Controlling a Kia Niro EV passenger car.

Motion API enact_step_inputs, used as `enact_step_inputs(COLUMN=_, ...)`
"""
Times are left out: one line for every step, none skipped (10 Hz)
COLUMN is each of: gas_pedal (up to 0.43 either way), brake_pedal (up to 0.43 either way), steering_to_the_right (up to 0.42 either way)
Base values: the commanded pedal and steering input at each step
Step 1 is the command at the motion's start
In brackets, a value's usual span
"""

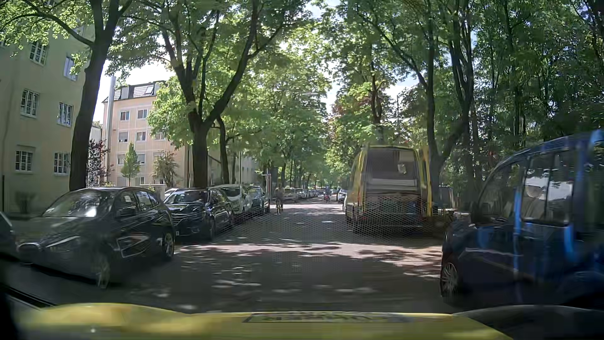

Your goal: Follow the waypoints while adhering to traffic rules and regulations

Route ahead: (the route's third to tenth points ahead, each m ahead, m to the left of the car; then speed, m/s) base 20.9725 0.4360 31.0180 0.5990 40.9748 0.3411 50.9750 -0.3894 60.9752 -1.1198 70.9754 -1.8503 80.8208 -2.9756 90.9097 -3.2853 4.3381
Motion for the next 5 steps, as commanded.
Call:
enact_step_inputs(gas_pedal=0.0, brake_pedal=0.213, steering_to_the_right=0.008)
enact_step_inputs(gas_pedal=0.0, brake_pedal=0.213, steering_to_the_right=0.008)
enact_step_inputs(gas_pedal=0.0, brake_pedal=0.22, steering_to_the_right=0.012)
enact_step_inputs(gas_pedal=0.0, brake_pedal=0.22, steering_to_the_right=0.015)
enact_step_inputs(gas_pedal=0.0, brake_pedal=0.22, steering_to_the_right=0.016)
